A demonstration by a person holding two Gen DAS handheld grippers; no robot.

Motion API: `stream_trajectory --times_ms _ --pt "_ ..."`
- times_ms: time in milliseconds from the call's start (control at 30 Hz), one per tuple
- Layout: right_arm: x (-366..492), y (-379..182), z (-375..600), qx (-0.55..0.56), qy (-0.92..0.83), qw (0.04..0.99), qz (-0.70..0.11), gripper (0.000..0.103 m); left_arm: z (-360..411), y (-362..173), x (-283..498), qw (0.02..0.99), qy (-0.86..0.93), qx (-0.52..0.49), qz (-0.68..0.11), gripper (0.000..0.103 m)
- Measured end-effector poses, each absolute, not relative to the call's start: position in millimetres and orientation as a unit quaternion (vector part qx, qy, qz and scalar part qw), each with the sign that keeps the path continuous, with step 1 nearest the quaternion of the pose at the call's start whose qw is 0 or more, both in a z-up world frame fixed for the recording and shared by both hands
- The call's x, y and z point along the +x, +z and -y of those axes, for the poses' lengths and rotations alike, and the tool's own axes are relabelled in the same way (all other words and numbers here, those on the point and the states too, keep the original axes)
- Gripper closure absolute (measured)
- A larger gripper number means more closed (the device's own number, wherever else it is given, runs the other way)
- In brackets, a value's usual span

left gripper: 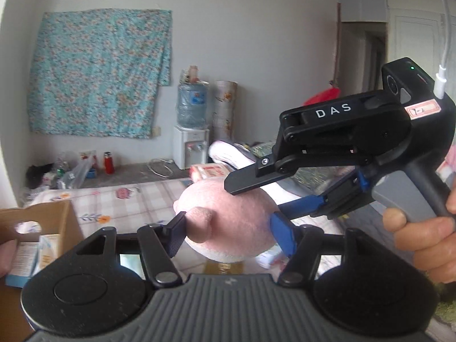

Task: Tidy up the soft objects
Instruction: 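Carry the pink plush toy with the left gripper into the box and release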

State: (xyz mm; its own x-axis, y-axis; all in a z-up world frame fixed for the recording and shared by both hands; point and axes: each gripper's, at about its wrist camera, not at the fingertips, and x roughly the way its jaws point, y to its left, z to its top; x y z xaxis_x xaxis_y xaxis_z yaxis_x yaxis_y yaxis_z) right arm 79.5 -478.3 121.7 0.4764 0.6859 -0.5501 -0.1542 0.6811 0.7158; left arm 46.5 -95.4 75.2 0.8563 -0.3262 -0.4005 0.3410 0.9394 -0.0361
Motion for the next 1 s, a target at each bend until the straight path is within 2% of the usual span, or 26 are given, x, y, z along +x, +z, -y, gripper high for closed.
stream_trajectory --times_ms 233,400,533,700,1000 --pt "119 148 337 0.242 0.387 0.76 -0.463 0.033 7 96 42 0.979 -0.02 0.008 -0.204 0.038" --pt "150 135 223 0.216 0.459 0.68 -0.529 0.032 -59 97 47 0.966 0.081 -0.009 -0.246 0.038" --pt "163 110 137 0.203 0.48 0.613 -0.593 0.031 -107 88 62 0.943 0.137 -0.029 -0.302 0.038" --pt "168 56 76 0.213 0.463 0.532 -0.676 0.03 -154 63 72 0.912 0.168 -0.054 -0.371 0.038" --pt "169 -16 52 0.19 0.387 0.498 -0.753 0.028 -191 14 80 0.866 0.149 -0.11 -0.465 0.038"
